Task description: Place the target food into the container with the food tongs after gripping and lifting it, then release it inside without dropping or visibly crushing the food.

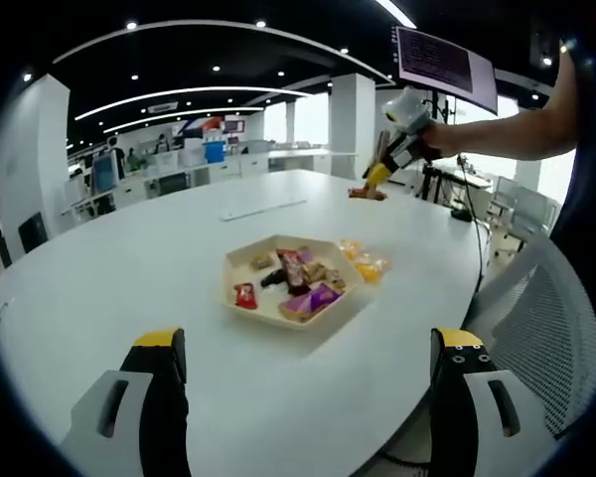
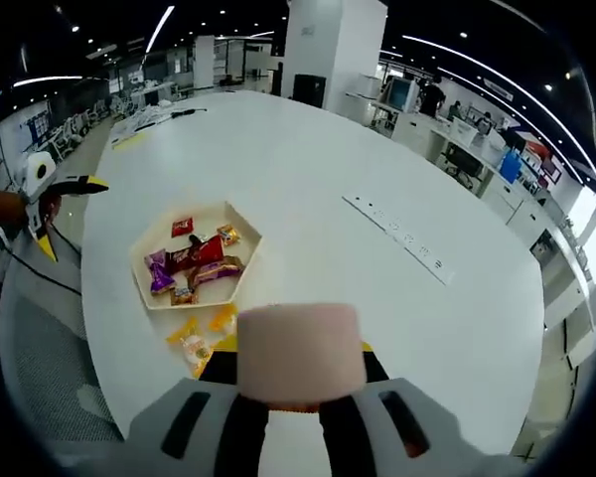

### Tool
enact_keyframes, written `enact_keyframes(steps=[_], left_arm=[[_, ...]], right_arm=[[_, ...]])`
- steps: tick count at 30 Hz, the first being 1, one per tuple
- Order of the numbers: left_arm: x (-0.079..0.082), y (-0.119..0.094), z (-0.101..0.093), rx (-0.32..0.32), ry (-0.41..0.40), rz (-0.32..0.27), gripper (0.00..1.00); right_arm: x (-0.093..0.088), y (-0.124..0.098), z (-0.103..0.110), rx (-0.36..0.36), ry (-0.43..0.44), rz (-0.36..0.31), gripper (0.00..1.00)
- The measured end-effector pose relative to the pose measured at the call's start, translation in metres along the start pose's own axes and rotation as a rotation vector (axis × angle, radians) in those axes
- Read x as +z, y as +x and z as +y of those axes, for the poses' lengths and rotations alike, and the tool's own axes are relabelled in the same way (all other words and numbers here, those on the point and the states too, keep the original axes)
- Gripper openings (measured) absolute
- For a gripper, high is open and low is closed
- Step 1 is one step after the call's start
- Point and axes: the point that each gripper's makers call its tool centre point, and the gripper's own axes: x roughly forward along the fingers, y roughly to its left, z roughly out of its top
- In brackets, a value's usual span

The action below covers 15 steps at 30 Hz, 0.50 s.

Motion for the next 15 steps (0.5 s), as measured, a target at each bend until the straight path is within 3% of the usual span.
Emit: enact_keyframes(steps=[6, 15], left_arm=[[0.001, -0.001, 0.001, 0.004, -0.001, -0.007, 1.00], [0.002, -0.001, 0.000, 0.003, 0.001, -0.008, 1.00]], right_arm=[[0.014, -0.005, -0.003, 0.005, -0.021, -0.013, 0.18], [0.019, -0.005, -0.004, 0.011, -0.028, -0.016, 0.18]])
